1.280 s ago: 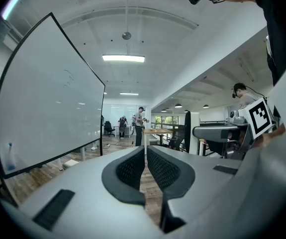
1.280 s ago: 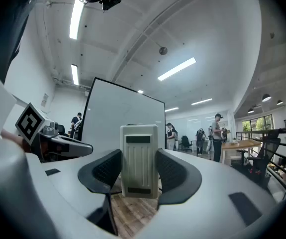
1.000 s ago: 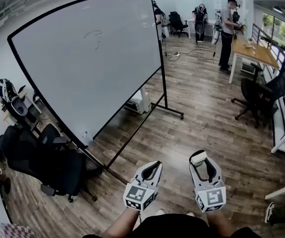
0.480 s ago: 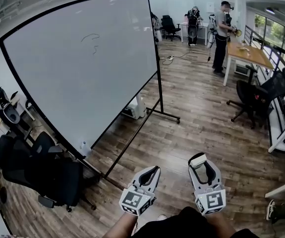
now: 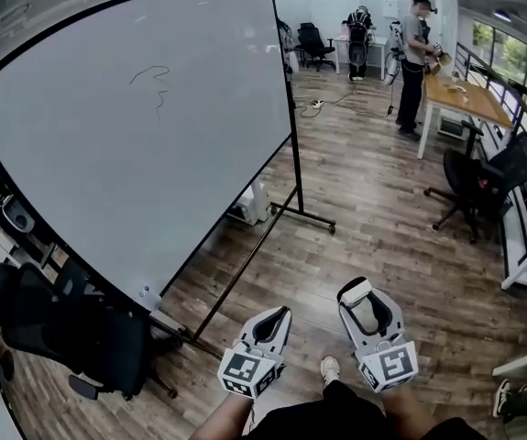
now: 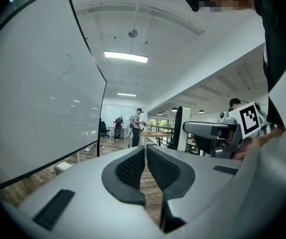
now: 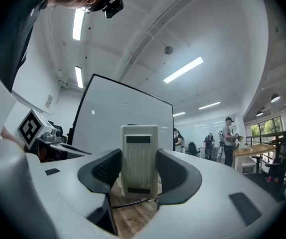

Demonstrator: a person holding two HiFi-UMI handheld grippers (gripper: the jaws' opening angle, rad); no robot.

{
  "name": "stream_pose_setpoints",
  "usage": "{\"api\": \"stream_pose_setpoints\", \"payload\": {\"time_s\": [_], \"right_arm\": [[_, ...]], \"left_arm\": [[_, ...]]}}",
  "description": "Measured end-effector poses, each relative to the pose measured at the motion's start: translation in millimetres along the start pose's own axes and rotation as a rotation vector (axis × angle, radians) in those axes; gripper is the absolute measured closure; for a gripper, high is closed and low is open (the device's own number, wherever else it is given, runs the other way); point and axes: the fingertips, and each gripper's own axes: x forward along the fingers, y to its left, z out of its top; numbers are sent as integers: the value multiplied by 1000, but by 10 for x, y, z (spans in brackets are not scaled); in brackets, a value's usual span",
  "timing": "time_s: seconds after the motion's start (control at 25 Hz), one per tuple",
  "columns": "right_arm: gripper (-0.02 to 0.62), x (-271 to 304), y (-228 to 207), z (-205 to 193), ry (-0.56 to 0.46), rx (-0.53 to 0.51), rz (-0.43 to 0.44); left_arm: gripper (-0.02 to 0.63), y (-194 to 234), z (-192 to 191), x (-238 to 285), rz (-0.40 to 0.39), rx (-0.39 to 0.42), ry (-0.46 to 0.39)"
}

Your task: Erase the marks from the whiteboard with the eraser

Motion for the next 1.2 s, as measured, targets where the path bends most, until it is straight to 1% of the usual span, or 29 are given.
{"api": "stream_pose_setpoints", "payload": {"time_s": [0.12, 0.28, 0.52, 0.6, 0.68, 0.8, 0.88, 1.0, 1.2], "right_arm": [[348, 315, -192, 20, -18, -14, 29], [348, 745, -441, 45, -28, -21, 89], [348, 1302, -779, 22, -47, -43, 200], [348, 1469, -862, 1, -62, -49, 234], [348, 1636, -919, -27, -70, -49, 267], [348, 1826, -983, -87, -56, -46, 310], [348, 1933, -986, -96, -56, -42, 342], [348, 2129, -942, -77, -69, -34, 381], [348, 2505, -784, -34, -91, -41, 442]], "left_arm": [[578, 198, 136, 289, 38, -14, -13], [578, 439, 259, 613, 81, 10, -16], [578, 791, 304, 1077, 180, 0, -14], [578, 912, 278, 1211, 208, 8, -3], [578, 1042, 300, 1304, 245, -3, -2], [578, 1188, 390, 1365, 293, -50, -30], [578, 1287, 457, 1345, 331, -65, -49], [578, 1478, 548, 1288, 392, -53, -60], [578, 1794, 624, 1219, 457, -29, -69]]}}
